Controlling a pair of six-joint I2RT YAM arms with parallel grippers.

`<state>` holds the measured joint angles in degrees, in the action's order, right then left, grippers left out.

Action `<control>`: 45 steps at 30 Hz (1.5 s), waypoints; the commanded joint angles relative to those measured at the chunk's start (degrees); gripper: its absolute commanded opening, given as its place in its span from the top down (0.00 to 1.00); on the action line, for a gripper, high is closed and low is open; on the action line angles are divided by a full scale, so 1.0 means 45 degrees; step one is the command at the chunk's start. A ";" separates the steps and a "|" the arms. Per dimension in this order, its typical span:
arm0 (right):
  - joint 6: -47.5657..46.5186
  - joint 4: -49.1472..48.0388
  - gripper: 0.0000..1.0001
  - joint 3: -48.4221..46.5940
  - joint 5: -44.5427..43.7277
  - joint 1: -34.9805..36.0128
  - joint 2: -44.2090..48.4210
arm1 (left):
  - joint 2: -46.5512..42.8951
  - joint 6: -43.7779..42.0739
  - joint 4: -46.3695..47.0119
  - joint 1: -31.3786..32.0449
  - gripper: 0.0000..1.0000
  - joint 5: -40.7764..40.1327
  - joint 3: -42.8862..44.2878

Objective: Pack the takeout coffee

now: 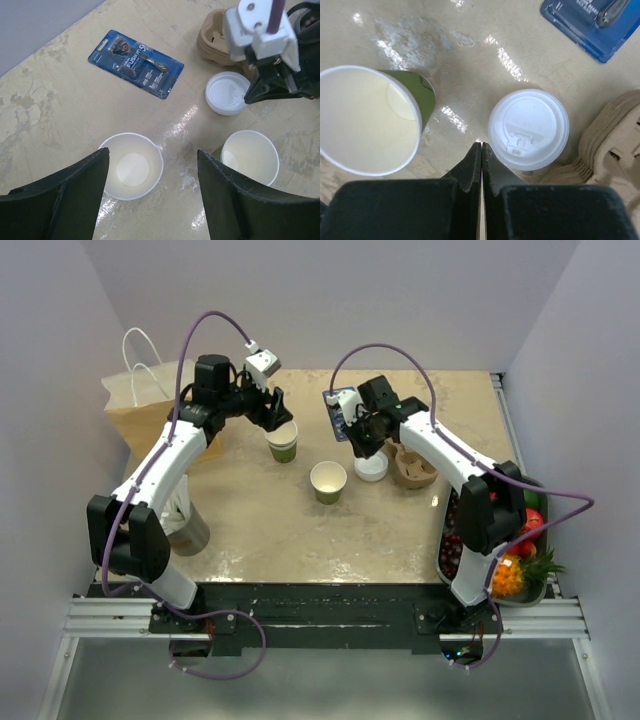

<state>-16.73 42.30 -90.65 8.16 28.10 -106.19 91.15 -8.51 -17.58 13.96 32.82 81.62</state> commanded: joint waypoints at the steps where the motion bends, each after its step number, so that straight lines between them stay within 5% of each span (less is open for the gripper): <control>1: -0.0363 0.0716 1.00 -0.0734 0.1525 -0.0365 0.0571 | 0.0037 -0.0100 0.0392 -0.0015 0.25 0.0285 0.0064; 5: -0.1221 0.0872 0.76 -0.0617 0.1468 -0.0384 -0.0013 | 0.0056 -0.0120 0.0353 -0.0015 0.25 0.0344 0.0142; 14: -0.1693 0.1615 0.65 -0.1651 0.1468 -0.0384 -0.1752 | -0.0120 -0.0198 0.0294 -0.0015 0.25 0.0246 -0.0053; 45: -0.1399 0.1654 0.73 -0.2062 0.0764 -0.0346 -0.3062 | -0.0022 -0.0198 0.0353 -0.0015 0.24 0.0071 0.0006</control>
<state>-23.18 49.78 -97.01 12.49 26.24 -120.01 91.20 -8.75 -17.63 13.96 32.77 80.71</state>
